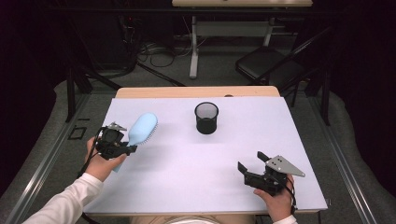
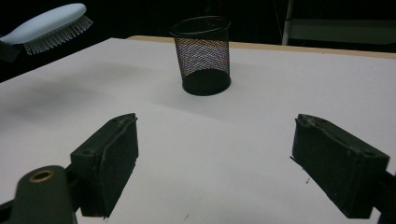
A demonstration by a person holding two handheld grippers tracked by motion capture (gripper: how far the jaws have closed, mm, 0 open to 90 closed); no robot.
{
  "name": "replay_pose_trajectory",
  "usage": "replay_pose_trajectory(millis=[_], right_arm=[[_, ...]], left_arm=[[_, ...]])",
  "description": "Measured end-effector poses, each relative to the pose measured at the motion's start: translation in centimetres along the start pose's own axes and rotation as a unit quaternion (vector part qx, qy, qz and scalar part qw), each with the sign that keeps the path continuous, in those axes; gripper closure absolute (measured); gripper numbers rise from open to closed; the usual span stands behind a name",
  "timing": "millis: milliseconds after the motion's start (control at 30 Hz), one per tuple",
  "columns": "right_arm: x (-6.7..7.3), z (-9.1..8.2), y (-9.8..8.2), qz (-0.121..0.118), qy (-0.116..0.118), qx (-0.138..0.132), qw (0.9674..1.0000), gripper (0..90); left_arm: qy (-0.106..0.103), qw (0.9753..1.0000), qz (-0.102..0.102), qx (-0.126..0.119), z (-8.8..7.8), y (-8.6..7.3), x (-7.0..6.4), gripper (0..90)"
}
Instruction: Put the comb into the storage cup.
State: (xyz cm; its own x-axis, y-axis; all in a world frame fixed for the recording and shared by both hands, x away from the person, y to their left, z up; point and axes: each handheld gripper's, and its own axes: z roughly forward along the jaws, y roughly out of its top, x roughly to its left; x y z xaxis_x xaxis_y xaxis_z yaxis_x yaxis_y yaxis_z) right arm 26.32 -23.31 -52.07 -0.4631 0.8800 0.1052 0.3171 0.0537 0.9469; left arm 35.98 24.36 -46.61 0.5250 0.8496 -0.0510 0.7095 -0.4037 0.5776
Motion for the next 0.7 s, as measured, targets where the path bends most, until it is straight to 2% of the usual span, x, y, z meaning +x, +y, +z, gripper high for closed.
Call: replay_pose_trajectory(millis=[367,700], right_arm=[[0.0,0.0,0.0,0.001,-0.001,0.001,1.0000,14.3],[-0.1,0.0,-0.1,0.003,-0.001,0.003,1.0000,14.3]], left_arm=[[-0.012,0.9996,0.012,-0.020,-0.2,1.3,-1.0,69.5],[-0.031,0.9986,0.028,-0.032,0.3,2.4,-2.8,69.5]])
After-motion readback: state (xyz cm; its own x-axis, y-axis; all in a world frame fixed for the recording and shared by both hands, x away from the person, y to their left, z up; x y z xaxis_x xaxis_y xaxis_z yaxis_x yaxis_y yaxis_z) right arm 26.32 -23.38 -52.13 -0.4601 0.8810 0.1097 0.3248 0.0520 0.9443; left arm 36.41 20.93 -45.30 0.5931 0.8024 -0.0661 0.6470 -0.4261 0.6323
